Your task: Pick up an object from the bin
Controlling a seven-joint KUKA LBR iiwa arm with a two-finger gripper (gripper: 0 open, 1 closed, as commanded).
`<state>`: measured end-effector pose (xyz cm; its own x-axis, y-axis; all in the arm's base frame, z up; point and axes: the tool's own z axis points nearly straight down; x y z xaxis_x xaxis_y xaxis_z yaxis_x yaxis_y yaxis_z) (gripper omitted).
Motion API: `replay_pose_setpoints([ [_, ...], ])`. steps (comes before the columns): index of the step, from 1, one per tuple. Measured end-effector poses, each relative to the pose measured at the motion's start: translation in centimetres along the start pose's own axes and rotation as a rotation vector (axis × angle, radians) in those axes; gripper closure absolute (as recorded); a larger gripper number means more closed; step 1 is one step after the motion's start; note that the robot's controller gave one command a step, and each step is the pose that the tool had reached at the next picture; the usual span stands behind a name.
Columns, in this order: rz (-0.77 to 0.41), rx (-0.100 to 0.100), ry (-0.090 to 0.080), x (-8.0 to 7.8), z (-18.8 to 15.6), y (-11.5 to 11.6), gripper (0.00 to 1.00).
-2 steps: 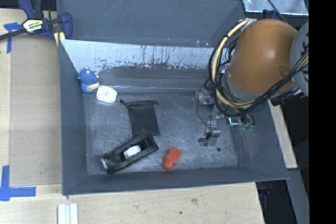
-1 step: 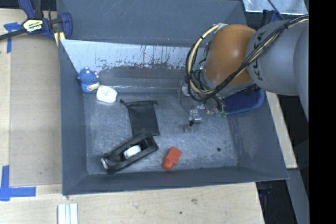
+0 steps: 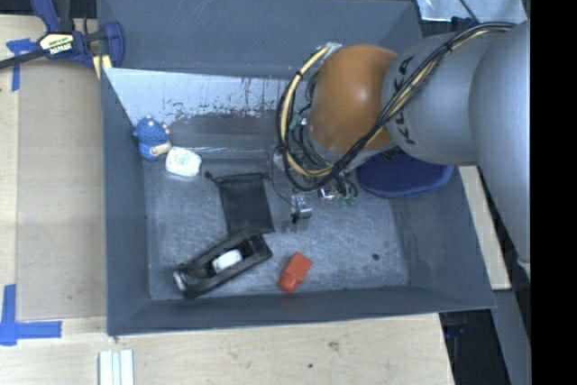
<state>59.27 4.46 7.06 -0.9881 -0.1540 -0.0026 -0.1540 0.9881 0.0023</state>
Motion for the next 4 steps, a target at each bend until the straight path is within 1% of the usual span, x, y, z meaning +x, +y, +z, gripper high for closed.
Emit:
replay_pose_setpoints([
  [1, 0.006, 0.002, -0.002, 0.0, -0.1, -0.4, 1.00],
  [2, 0.006, 0.004, -0.009, 0.9, -9.8, -0.5, 1.00],
  [3, -0.043, 0.004, -0.008, -0.1, -15.1, -1.6, 1.00],
  [4, -0.112, 0.002, 0.003, -1.5, -11.7, -1.4, 1.00],
])
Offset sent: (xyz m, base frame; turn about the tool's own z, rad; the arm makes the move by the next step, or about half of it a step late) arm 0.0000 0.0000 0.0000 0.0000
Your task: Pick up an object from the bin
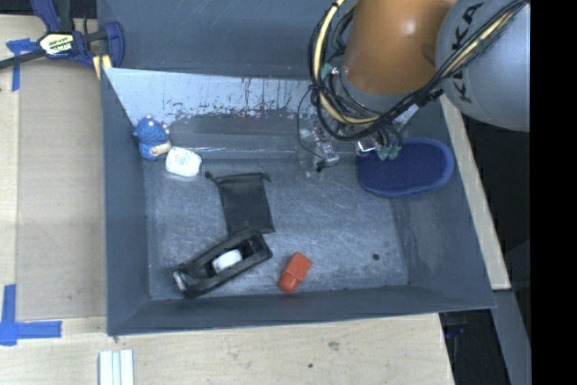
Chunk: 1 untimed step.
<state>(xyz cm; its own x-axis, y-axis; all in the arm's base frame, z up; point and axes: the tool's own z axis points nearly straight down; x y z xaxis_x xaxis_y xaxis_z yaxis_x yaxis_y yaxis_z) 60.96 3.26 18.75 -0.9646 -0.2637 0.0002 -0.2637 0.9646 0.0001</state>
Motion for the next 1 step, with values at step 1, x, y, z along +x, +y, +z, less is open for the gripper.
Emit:
replay_pose_setpoints([
  [1, 0.001, 0.000, -0.002, -0.01, -0.15, -0.02, 0.00],
])
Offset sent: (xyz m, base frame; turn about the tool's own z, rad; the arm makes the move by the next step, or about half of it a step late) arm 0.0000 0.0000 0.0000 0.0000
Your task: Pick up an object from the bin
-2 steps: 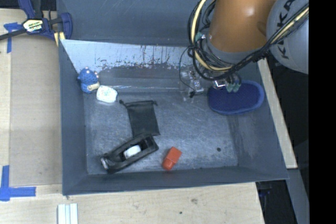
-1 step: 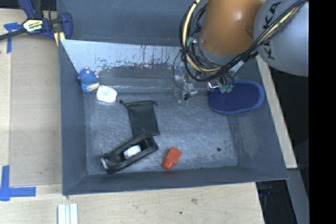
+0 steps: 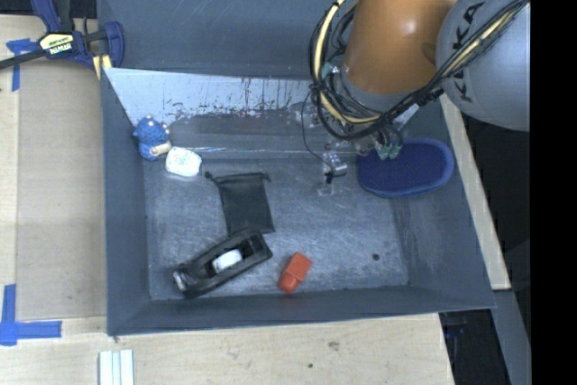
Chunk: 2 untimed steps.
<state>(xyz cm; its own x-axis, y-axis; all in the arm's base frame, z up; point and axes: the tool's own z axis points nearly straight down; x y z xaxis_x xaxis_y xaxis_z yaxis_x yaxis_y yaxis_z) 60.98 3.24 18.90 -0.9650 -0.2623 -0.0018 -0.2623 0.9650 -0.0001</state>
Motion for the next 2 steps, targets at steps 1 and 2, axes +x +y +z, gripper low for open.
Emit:
replay_pose_setpoints([
  [1, -0.063, -0.001, 0.001, -0.1, 2.6, 1.1, 0.00],
  [2, -0.305, -0.002, 0.004, -0.4, 9.2, 0.9, 0.00],
])
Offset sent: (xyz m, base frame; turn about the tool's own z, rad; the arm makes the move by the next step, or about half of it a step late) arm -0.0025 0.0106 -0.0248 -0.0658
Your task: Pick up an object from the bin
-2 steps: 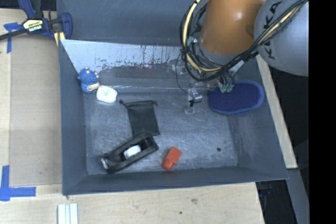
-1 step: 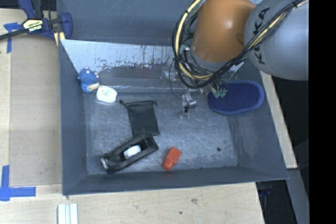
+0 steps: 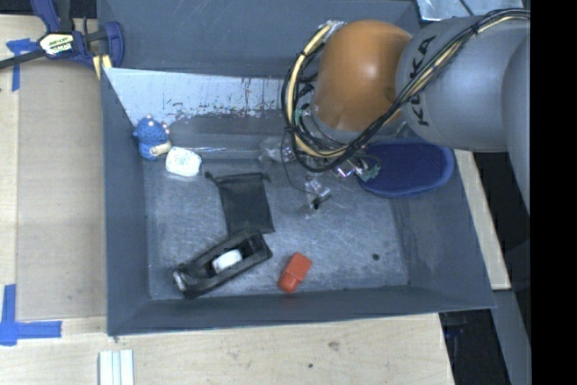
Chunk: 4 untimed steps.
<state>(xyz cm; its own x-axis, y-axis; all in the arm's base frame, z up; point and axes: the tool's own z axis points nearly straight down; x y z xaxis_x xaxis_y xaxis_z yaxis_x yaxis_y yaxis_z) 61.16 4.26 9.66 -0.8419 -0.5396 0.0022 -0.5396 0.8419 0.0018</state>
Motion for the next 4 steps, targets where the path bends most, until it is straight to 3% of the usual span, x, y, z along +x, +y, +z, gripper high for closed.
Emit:
replay_pose_setpoints([
  [1, 0.003, 0.002, -0.004, -0.1, -0.3, -0.1, 1.00],
  [2, 0.004, 0.002, -0.004, -0.1, -0.3, -0.1, 0.00],
  [3, 0.078, 0.009, -0.007, 3.6, -2.5, -7.9, 0.00],
  [4, 0.171, 0.010, -0.008, 9.1, -7.5, -14.7, 0.00],
])
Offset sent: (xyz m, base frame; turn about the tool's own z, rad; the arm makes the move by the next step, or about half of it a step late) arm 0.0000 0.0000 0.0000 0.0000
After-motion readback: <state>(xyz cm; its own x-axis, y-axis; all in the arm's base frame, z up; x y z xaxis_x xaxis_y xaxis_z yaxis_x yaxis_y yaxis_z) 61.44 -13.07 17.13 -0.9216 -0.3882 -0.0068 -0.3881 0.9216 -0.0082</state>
